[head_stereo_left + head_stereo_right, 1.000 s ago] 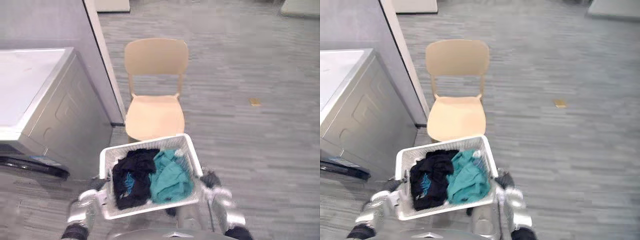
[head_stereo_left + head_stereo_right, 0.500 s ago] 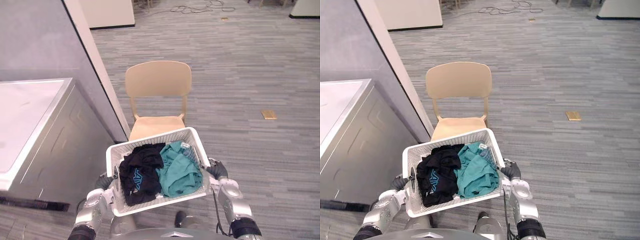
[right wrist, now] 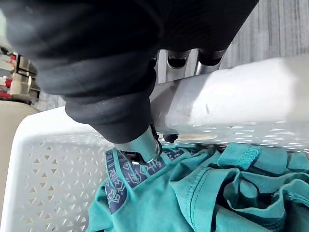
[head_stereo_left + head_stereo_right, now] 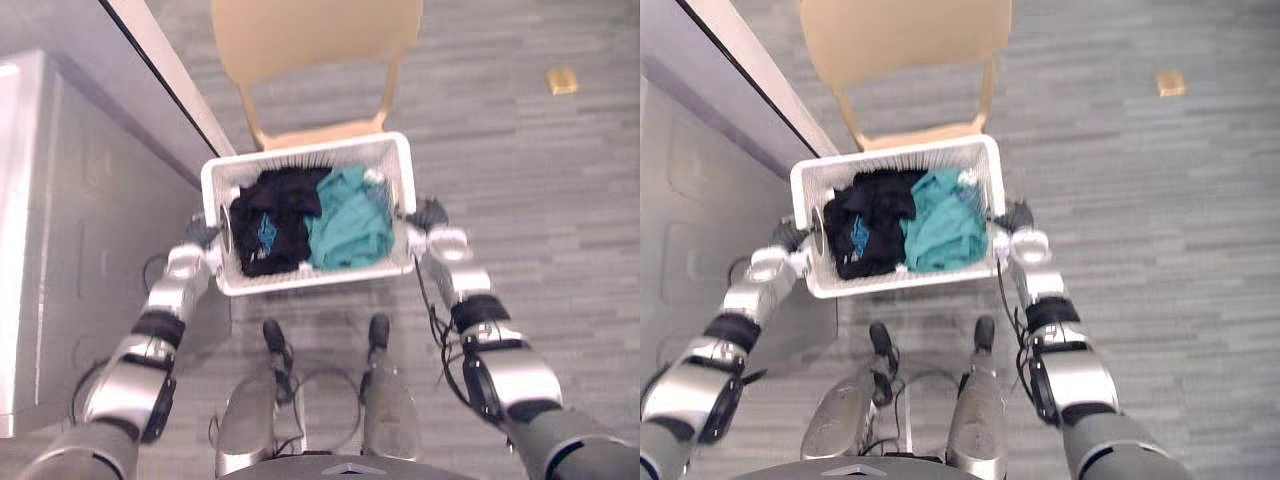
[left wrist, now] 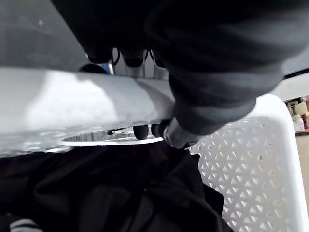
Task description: Pick up the laundry basket with both hands and put the clothes into the washing machine.
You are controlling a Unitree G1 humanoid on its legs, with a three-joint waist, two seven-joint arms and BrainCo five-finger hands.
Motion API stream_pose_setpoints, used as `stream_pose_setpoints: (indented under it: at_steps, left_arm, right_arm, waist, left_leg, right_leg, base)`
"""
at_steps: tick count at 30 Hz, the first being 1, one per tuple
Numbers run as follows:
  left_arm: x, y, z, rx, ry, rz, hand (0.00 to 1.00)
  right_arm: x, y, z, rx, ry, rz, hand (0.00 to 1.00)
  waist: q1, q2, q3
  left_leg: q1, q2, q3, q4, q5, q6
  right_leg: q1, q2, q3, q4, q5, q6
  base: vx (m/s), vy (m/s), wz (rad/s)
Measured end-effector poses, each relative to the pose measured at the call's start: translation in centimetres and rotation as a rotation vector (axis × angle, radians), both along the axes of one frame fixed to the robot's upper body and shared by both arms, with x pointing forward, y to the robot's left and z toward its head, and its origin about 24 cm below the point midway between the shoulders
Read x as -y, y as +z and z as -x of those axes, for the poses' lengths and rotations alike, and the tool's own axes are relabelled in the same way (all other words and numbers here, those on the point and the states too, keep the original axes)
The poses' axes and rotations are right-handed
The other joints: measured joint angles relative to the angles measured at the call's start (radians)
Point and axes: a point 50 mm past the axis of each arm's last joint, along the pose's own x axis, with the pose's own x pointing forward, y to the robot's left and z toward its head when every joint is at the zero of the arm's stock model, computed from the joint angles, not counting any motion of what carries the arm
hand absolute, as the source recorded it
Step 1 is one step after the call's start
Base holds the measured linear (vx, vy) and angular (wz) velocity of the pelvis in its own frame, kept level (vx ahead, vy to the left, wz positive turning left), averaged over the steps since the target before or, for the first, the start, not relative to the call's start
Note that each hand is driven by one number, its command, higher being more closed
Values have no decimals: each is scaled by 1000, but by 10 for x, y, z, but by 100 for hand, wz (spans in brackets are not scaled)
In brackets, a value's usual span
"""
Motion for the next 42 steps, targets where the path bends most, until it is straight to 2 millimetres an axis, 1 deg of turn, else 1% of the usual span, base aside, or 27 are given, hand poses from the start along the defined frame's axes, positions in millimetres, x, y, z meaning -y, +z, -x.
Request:
stream_pose_setpoints:
  at_steps: [1,3,4,5,7,10,13,14,16,18,21,26,29,31,32,33,34,35,37,38,40,41,42]
  left_arm:
    - [0,12,-9,14,5,-9,100]
    - [3,27,-20,19,4,-33,100]
    - [6,36,-26,26,1,-48,100]
    - [7,42,-29,35,2,-51,100]
    - [6,64,-36,84,9,-60,100]
    - [8,80,-41,126,13,-61,100]
    - [8,90,-44,148,19,-65,100]
    - [7,92,-44,151,22,-67,0]
    - [7,98,-45,170,40,-55,0]
    - [12,103,-47,182,32,-47,0]
    - [11,107,-47,193,40,-37,0]
    - [9,110,-48,205,71,5,0]
    - [8,113,-48,216,79,26,0]
    - [6,115,-46,242,76,38,0]
    - [5,114,-45,250,74,50,0]
    - [3,108,-41,259,69,78,0]
    - [-1,97,-37,250,71,109,0]
    - [-3,90,-35,239,75,129,0]
    - [-17,64,-23,204,106,199,0]
    - [-22,59,-19,201,124,217,0]
    - [-44,45,-4,208,185,233,0]
    - [-50,41,0,208,201,234,0]
    - [-60,33,9,206,233,232,0]
  right_arm:
    - [-1,14,-7,24,-2,6,100]
    - [-3,31,-14,47,-14,12,100]
    - [-2,41,-18,57,-22,27,100]
    - [-1,45,-19,66,-27,30,100]
    - [-6,66,-24,122,-28,37,100]
    - [-9,79,-25,160,-20,40,100]
    - [-13,89,-27,184,-11,46,100]
    - [-14,91,-27,189,-9,50,0]
    - [-21,95,-28,192,19,93,0]
    - [-27,98,-29,195,39,128,0]
    - [-31,101,-30,199,56,165,0]
    - [-32,105,-30,207,56,182,0]
    - [-32,111,-29,229,67,204,0]
    - [-26,114,-24,248,78,223,0]
    - [-23,114,-22,253,80,231,0]
    - [-16,111,-17,263,76,245,0]
    - [-7,105,-13,259,69,243,0]
    - [-3,101,-10,256,66,242,0]
    - [14,82,3,243,35,214,0]
    - [18,76,6,234,24,207,0]
    - [37,52,19,184,-10,178,0]
    - [42,45,23,172,-22,174,0]
    - [52,32,31,141,-53,160,0]
  waist:
    - [-3,-7,20]
    - [-10,-17,45]
    - [-16,-19,46]
    - [-16,-20,46]
    - [-15,-20,47]
    - [2,-20,47]
    - [13,-20,47]
    - [14,-20,47]
    - [11,-21,47]
    - [12,-24,48]
    - [12,-24,48]
    - [8,-24,48]
    - [2,-26,49]
    - [6,-36,55]
    - [6,-36,55]
    - [5,-37,55]
    - [4,-39,56]
    - [5,-39,56]
    - [6,-40,55]
    - [7,-41,55]
    - [11,-42,55]
    - [13,-42,54]
    - [14,-43,53]
  left_leg:
    - [-20,3,4,-1,7,2]
    - [-43,6,11,-2,16,5]
    - [-73,6,10,-1,22,6]
    - [-87,7,10,-1,25,7]
    - [-121,15,14,-1,33,6]
    - [-148,32,23,-1,36,0]
    - [-162,45,34,-4,40,-6]
    - [-164,46,38,-4,40,-6]
    - [-170,55,49,-3,40,-6]
    - [-174,61,55,-2,40,-6]
    - [-174,66,67,0,38,-8]
    - [-173,76,85,20,34,-12]
    - [-171,82,90,41,24,-6]
    - [-169,93,94,75,7,-9]
    - [-168,97,93,84,3,-7]
    - [-162,102,93,98,-5,-5]
    - [-145,104,93,109,-16,-6]
    - [-136,107,93,116,-22,-6]
    - [-102,116,93,141,-48,-10]
    - [-92,117,93,144,-50,-8]
    - [-61,125,92,157,-60,-9]
    - [-52,125,92,156,-61,-10]
    - [-38,125,89,154,-62,-11]
  right_leg:
    - [-23,2,9,-3,11,-3]
    - [-50,6,13,-6,21,-8]
    - [-78,11,13,-7,29,-8]
    - [-90,13,13,-11,33,-9]
    - [-117,18,14,-32,51,-14]
    - [-149,32,16,-31,53,-17]
    - [-171,41,18,-28,54,-18]
    - [-175,42,19,-25,54,-18]
    - [-182,47,16,-25,54,-18]
    - [-187,51,14,-23,54,-18]
    - [-193,52,13,-18,54,-18]
    - [-193,53,8,-5,54,-18]
    - [-191,53,5,9,53,-18]
    - [-175,53,-3,10,47,-27]
    - [-170,53,-10,11,47,-27]
    - [-157,54,-16,15,44,-31]
    - [-137,54,-17,17,37,-36]
    - [-129,54,-17,22,33,-37]
    - [-100,53,-19,58,2,-40]
    - [-93,53,-20,67,-6,-43]
    - [-71,54,-24,99,-33,-43]
    - [-66,53,-24,107,-40,-44]
    - [-55,53,-27,120,-52,-42]
  base:
    - [-87,-18,-10]
    - [-73,-26,-8]
    - [-46,-36,-2]
    - [-34,-44,1]
    - [-28,-43,-4]
    - [-30,-52,-7]
    - [-20,-56,-9]
    - [-9,-37,-12]
    - [-6,-30,-3]
    - [-8,-37,-2]
    - [-4,-29,-6]
    - [-3,-5,-1]
    - [-19,-19,-3]
    - [-40,-46,-4]
    - [-36,-51,2]
    - [-17,-38,1]
    - [-11,-34,-2]
    - [1,-29,-6]
    - [6,-25,-4]
    - [0,0,0]
    - [0,0,0]
    - [0,0,0]
    - [29,-21,4]
